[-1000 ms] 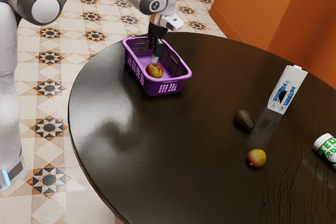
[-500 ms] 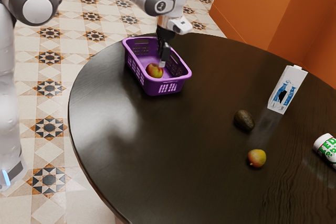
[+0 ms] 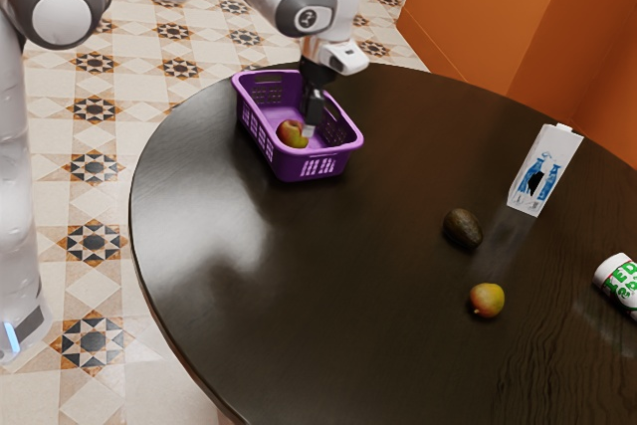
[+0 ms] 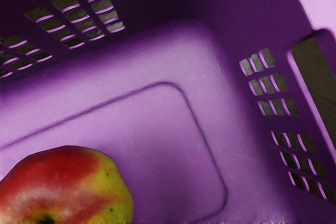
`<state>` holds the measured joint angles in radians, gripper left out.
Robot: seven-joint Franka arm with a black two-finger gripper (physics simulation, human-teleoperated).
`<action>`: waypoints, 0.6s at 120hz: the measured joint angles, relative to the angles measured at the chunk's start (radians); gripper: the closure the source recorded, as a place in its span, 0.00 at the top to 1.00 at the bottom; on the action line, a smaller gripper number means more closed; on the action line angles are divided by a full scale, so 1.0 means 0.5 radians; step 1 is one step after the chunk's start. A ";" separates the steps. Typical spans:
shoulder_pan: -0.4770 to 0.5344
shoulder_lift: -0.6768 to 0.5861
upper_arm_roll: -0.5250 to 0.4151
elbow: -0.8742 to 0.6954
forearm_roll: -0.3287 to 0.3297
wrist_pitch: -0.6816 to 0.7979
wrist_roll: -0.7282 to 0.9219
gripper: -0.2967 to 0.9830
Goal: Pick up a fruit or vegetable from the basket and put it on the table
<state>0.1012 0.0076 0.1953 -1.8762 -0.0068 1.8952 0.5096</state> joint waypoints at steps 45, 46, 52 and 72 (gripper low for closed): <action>0.071 0.030 0.023 0.001 0.019 0.025 0.007 0.77; 0.075 0.033 0.023 0.002 0.019 0.026 0.007 0.77; 0.098 0.051 0.023 0.006 0.018 0.033 0.008 0.77; 0.174 0.093 0.020 0.024 0.014 0.058 0.012 0.77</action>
<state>0.1883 0.0539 0.2055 -1.8643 0.0002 1.9241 0.5155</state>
